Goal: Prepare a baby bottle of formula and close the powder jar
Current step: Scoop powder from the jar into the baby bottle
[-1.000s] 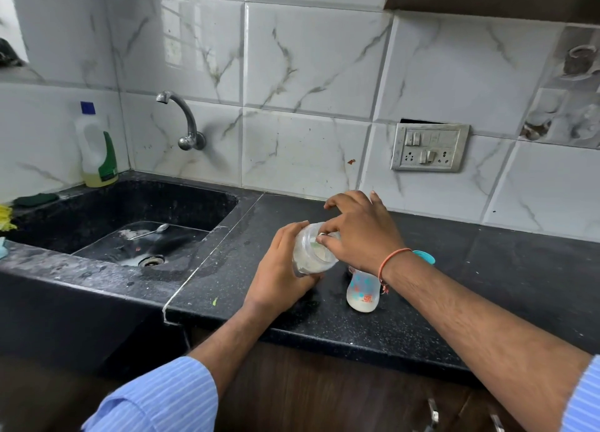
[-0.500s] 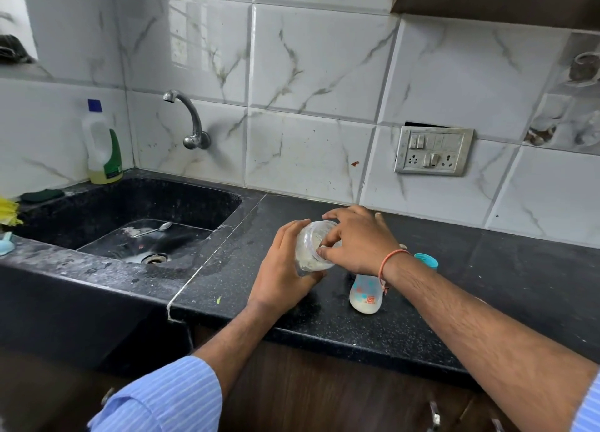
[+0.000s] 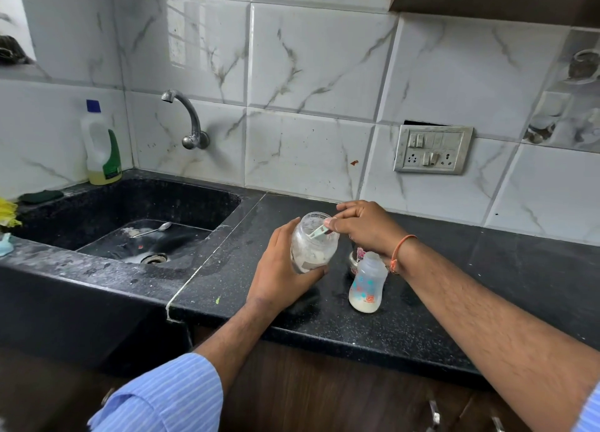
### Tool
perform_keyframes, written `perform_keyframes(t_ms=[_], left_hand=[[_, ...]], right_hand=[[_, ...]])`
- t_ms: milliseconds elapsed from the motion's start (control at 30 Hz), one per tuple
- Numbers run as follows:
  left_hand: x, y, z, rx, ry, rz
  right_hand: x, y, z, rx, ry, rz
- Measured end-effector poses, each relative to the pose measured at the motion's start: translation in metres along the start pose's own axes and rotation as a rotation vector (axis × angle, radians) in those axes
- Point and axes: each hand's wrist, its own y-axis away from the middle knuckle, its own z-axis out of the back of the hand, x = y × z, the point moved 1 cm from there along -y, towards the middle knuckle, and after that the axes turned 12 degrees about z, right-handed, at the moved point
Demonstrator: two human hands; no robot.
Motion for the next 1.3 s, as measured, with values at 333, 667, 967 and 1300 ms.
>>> perform_keyframes(t_ms=[333, 667, 967, 1300], left_hand=[[-0.002, 0.002, 0.001, -0.016, -0.061, 0.052], [-0.006, 0.004, 0.004, 0.001, -0.105, 0.048], [-0.005, 0.004, 0.004, 0.031, -0.157, 0.017], [-0.002, 0.002, 0.002, 0.083, -0.181, 0.050]], right_hand=[[-0.010, 0.003, 0.022, -0.159, -0.216, -0.105], [-0.019, 0.004, 0.033, -0.187, -0.057, -0.066], [-0.022, 0.004, 0.036, -0.158, 0.280, -0.008], [-0.026, 0.006, 0.039, -0.132, 0.122, -0.072]])
